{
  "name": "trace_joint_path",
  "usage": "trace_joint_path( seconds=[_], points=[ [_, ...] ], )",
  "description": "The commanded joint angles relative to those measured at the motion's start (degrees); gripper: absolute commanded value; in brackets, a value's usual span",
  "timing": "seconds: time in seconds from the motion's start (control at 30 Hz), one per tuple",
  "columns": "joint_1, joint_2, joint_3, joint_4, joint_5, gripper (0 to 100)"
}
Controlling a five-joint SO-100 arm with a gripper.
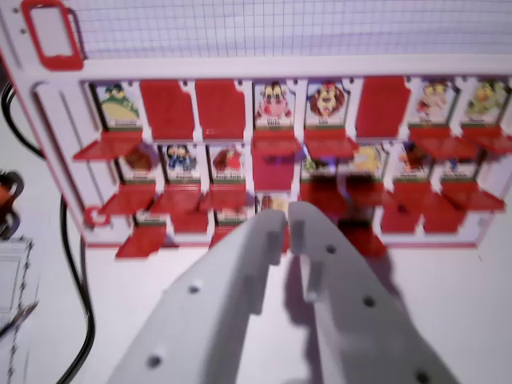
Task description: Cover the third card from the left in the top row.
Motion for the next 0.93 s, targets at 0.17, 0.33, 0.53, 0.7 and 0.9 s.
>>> trace_joint_path(
  seconds=[0.17, 0.33, 0.53, 0.7, 0.9],
  points=[
    [1.93, 17.14, 5.89, 6.42, -1.49, 0],
    [2.46, 23.03, 12.13, 6.94, -2.29, 0],
    [2.29, 25.4, 15.91, 5.71, -1.49, 0],
    [2.9, 26.63, 18.11, 4.66, -1.93, 0],
    [3.78, 28.56, 20.92, 3.6, -2.37, 0]
  ],
)
